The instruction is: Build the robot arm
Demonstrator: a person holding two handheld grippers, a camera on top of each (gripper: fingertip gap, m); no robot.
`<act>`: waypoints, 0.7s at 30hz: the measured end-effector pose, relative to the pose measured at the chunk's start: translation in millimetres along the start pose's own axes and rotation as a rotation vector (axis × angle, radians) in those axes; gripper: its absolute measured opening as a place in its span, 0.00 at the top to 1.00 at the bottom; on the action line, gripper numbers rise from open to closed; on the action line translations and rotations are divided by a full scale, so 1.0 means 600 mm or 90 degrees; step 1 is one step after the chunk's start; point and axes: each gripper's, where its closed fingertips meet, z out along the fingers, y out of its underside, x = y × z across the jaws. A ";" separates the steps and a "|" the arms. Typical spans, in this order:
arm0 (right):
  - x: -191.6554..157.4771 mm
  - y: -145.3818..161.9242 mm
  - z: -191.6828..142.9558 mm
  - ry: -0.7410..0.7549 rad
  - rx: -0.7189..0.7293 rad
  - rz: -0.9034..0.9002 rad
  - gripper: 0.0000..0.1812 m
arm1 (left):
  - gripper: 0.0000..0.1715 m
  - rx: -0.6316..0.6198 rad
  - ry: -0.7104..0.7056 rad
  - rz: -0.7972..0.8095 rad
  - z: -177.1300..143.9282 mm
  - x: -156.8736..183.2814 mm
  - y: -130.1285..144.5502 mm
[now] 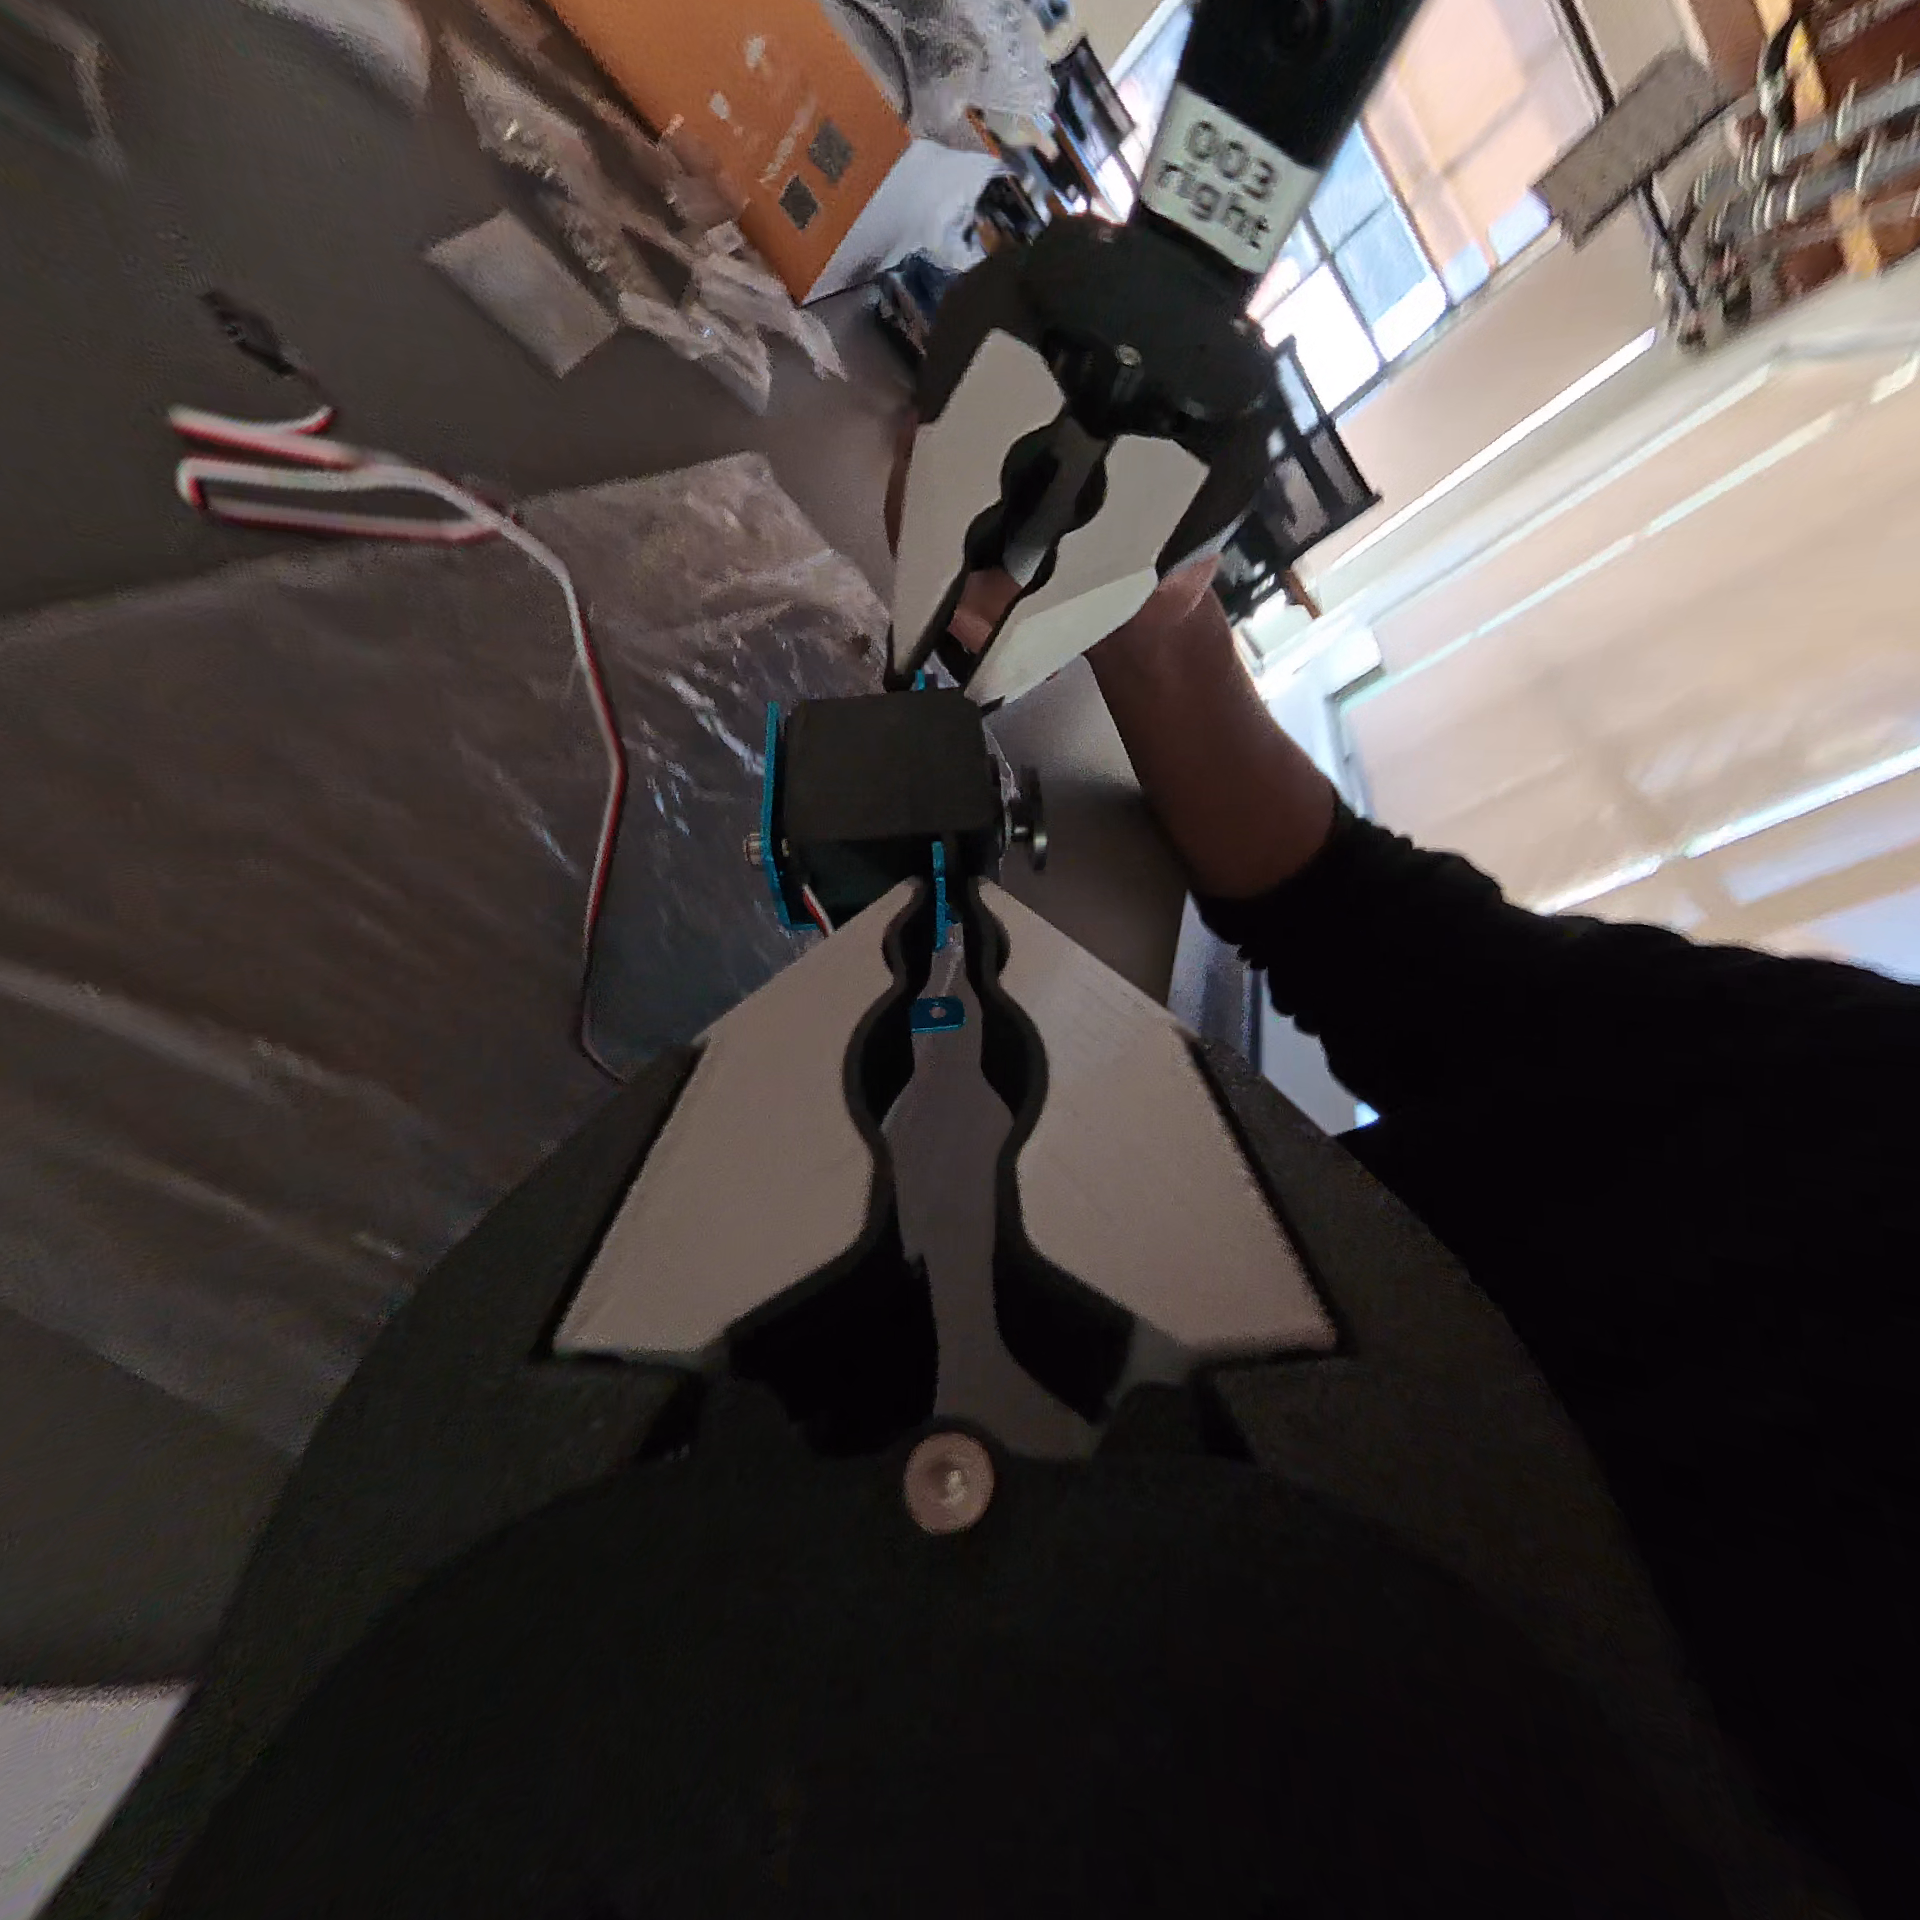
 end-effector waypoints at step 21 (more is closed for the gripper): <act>0.005 0.043 0.028 0.152 -0.131 -0.229 0.90 | 0.85 0.004 -0.018 -0.184 -0.016 -0.031 0.036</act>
